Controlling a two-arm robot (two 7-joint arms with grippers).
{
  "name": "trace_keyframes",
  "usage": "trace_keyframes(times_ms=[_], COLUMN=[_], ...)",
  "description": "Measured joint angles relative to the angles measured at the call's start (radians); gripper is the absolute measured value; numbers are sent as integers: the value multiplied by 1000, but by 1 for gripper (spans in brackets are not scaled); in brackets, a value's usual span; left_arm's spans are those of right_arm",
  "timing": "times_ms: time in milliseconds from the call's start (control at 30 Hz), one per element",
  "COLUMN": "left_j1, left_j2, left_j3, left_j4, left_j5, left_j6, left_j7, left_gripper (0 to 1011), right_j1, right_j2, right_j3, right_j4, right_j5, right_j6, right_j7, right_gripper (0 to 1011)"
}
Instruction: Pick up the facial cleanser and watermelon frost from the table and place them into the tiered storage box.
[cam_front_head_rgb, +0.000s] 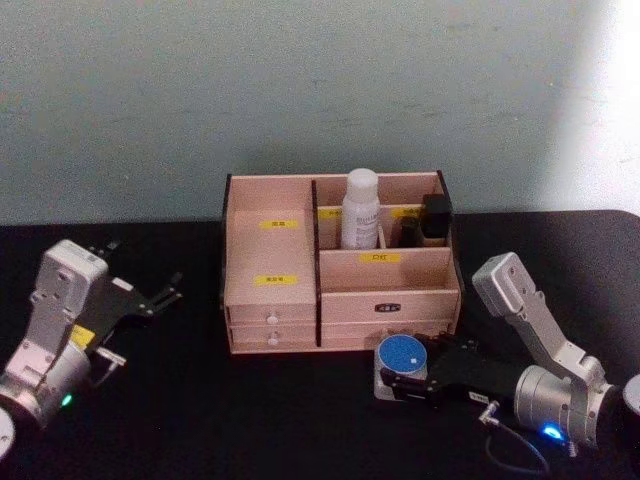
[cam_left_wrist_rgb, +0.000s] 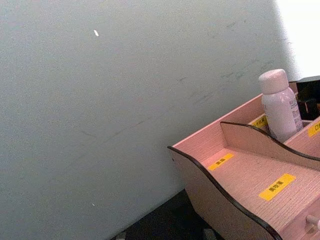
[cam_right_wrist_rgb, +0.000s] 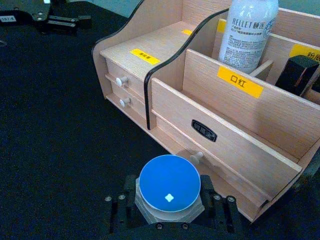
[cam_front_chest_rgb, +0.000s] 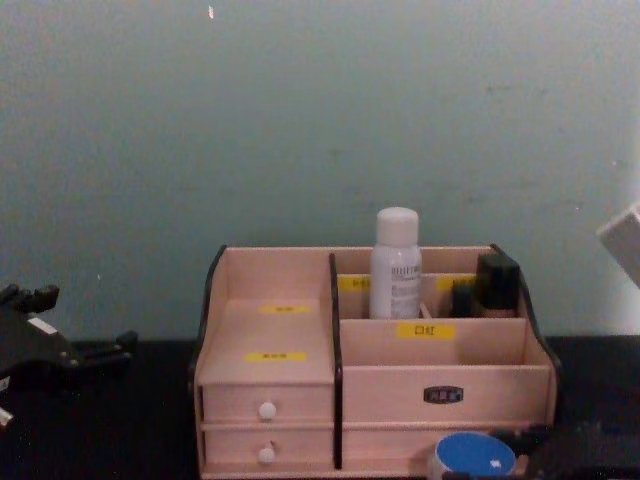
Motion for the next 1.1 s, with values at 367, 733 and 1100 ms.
trace_keyframes(times_ms=[367,733,1100], left_j1=[0,0,0], left_j2=[0,0,0], left_j3=[0,0,0], left_j4=[0,0,0], left_j5=[0,0,0], left_j6=[0,0,0], left_j7=[0,0,0], left_gripper=[1001,1001,1001], right_j1=[0,-20,-42], right_j2=[0,13,52], right_j3=[0,20,54], right_j4=[0,-40,-146], right_j5=[1,24,74], right_j6=[0,-19,-37], right_j7=[0,9,21], right_gripper=[710,710,710])
